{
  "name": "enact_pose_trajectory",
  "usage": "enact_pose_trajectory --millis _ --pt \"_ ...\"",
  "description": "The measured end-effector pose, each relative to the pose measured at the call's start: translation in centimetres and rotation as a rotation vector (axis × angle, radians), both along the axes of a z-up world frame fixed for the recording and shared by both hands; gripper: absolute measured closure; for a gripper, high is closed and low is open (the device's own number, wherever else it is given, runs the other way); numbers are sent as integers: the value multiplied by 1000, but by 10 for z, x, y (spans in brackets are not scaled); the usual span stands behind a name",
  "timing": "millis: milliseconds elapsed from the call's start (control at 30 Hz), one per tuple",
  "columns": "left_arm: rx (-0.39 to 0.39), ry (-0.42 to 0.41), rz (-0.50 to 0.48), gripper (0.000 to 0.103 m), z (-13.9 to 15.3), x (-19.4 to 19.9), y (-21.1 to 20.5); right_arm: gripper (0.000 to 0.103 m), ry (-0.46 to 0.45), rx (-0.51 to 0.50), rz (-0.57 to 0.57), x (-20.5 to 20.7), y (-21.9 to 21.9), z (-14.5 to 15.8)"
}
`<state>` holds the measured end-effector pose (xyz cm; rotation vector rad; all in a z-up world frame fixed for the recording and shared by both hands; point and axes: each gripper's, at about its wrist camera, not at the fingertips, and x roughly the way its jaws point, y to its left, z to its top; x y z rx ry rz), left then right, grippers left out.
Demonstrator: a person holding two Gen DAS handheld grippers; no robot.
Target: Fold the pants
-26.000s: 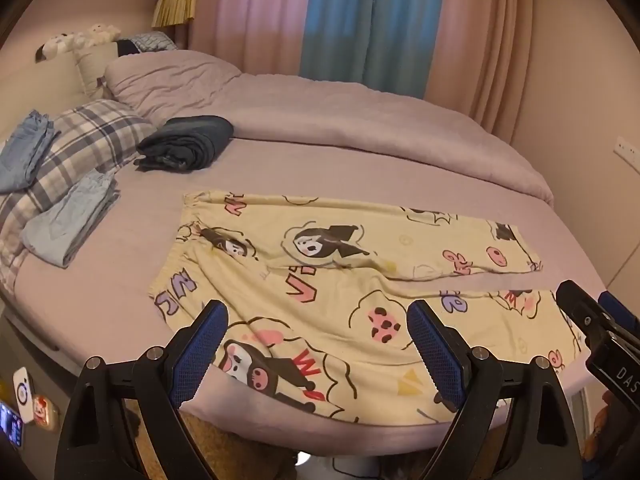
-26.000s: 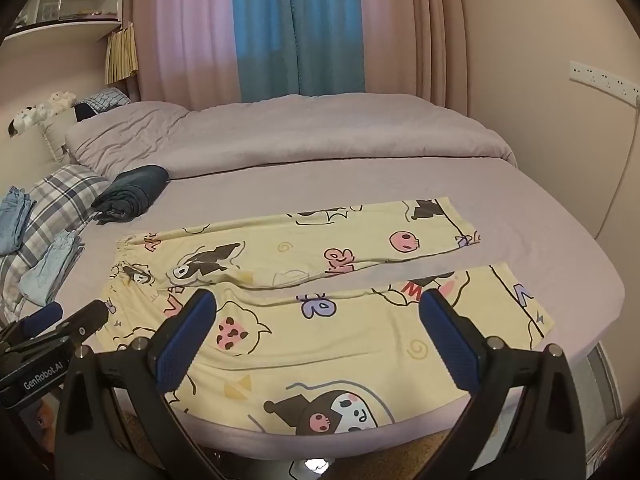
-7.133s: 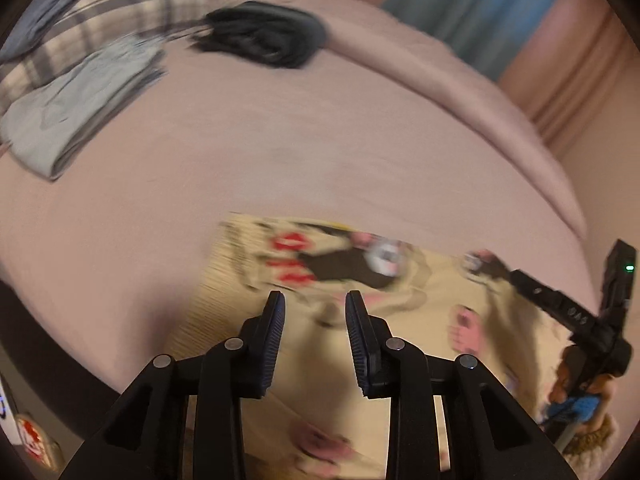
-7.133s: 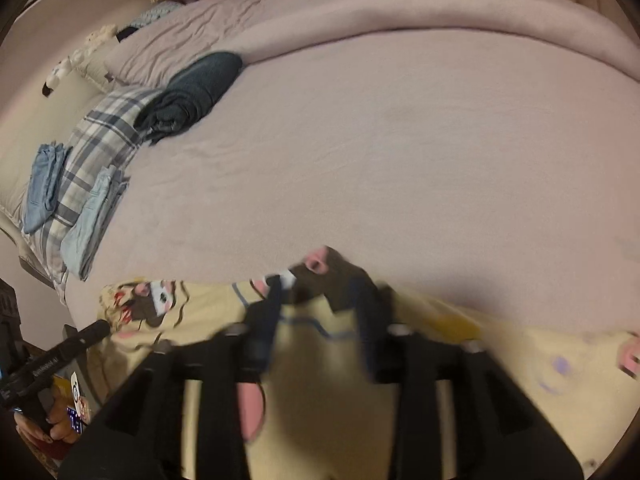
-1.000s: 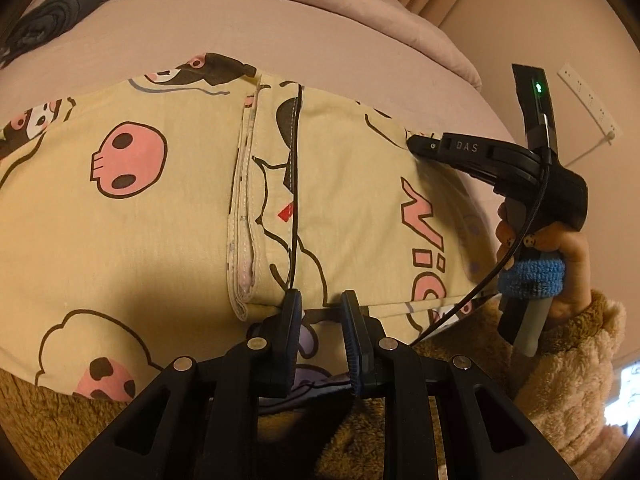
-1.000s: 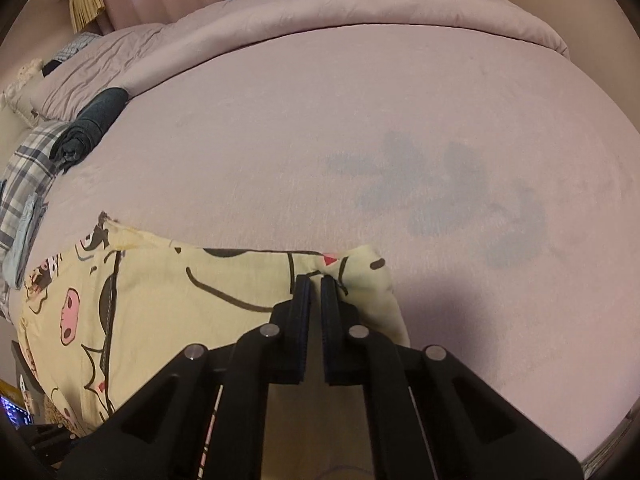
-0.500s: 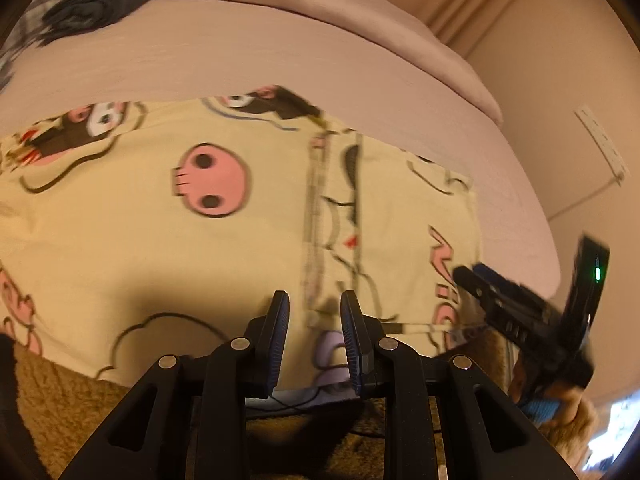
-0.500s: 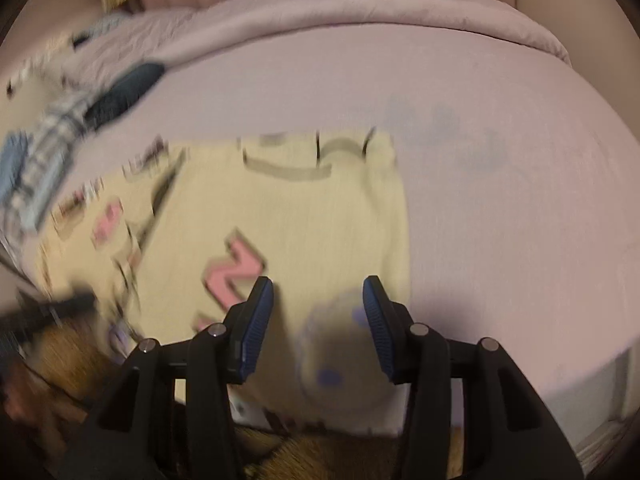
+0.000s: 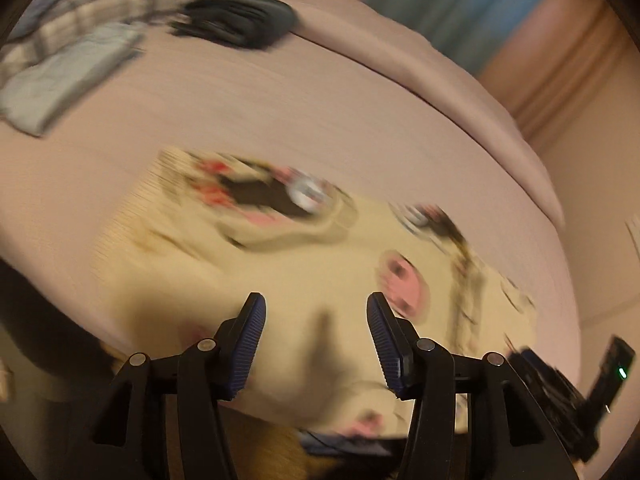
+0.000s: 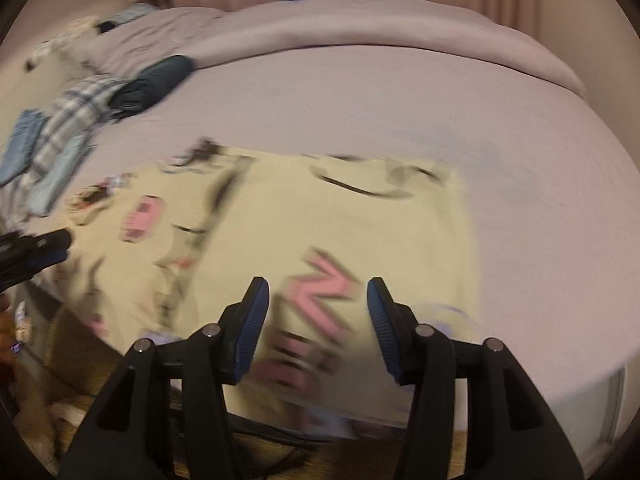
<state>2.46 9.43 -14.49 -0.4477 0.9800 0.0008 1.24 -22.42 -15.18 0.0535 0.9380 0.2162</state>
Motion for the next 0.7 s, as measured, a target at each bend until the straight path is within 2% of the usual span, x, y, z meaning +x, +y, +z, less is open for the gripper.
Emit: enact_pose_trajectory --millis 133,200,300,400,600,700 --pt "83 16 122 49 -3 5 38 52 -20 -8 87 12 43 2" --pt "85 19 152 49 -7 7 50 52 -17 -9 116 18 58 -3" --pt "89 39 178 49 -14 8 68 51 69 -26 120 29 74 -32" --pt "92 53 183 49 -19 9 80 47 29 -71 117 26 85 -38" --pt "-19 54 197 49 -33 13 106 46 42 -83 99 29 89 -37" --pt "-99 49 183 47 -40 14 117 46 39 -88 89 30 95 -37"
